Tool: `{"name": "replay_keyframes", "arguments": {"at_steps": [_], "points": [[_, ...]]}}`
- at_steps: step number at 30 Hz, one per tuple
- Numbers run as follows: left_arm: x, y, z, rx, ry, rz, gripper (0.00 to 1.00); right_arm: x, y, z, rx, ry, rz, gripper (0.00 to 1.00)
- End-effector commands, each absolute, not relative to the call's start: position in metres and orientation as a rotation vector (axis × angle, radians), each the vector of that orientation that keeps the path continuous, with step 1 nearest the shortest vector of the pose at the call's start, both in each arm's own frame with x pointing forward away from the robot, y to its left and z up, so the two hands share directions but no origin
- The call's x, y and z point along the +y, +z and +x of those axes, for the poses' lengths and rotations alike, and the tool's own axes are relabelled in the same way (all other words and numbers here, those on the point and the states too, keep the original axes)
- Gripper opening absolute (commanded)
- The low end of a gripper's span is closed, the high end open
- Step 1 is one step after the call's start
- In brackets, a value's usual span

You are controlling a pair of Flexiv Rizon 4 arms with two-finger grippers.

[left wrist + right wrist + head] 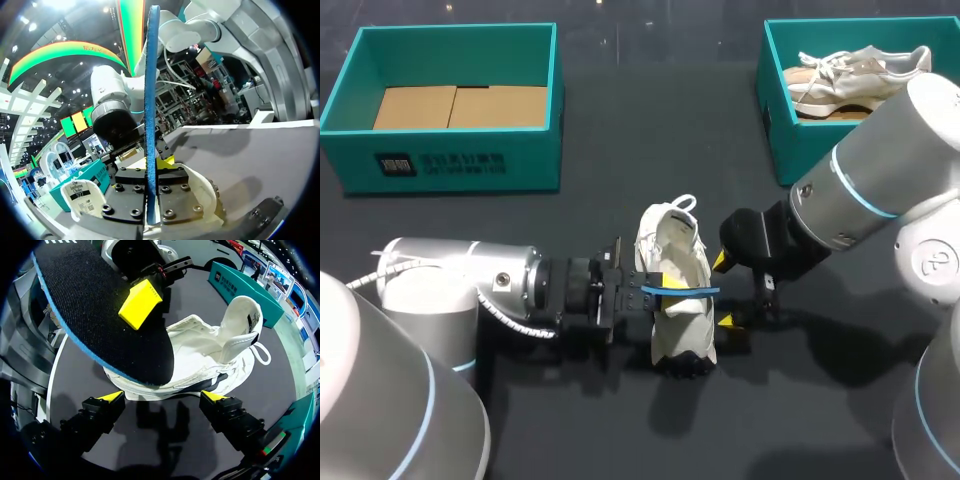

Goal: Take the shoe out of the shoebox, open the shoe tongue, remove and reinsert the insole, then place the shoe into the shoebox

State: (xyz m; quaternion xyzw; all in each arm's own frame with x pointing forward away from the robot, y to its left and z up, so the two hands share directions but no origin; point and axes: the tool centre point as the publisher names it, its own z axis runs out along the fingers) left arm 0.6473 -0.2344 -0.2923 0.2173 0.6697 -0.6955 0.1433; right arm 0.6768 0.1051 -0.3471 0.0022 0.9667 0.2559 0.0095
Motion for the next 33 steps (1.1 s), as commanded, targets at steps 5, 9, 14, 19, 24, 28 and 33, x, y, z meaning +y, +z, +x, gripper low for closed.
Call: {"name": "replay_keyframes", "arguments": {"at_steps": [5,9,14,19,24,28,33], "points": [[-0.235,-0.307,0.655,1.929,-1.99,0.629,0.0,0.106,-0.348,0.677,3.019,0.797,0.008,1.0],[-0.235,-0.314,0.658,1.941,-1.967,0.628,0.0,0.106,-0.348,0.677,3.019,0.797,0.008,1.0],[-0.233,-0.323,0.663,1.954,-1.932,0.618,0.0,0.106,-0.348,0.677,3.019,0.797,0.008,1.0],[-0.232,-0.329,0.669,1.966,-1.888,0.592,0.0,0.106,-0.348,0.677,3.019,0.797,0.008,1.0],[-0.232,-0.333,0.673,1.998,-1.84,0.554,0.0,0.106,-0.348,0.677,3.019,0.797,0.008,1.0],[-0.232,-0.331,0.673,2.007,-1.833,0.538,0.0,0.106,-0.348,0.677,3.019,0.797,0.008,1.0],[-0.233,-0.323,0.669,2.005,-1.856,0.522,0.13,0.106,-0.348,0.677,3.019,0.797,0.008,1.0]]}}
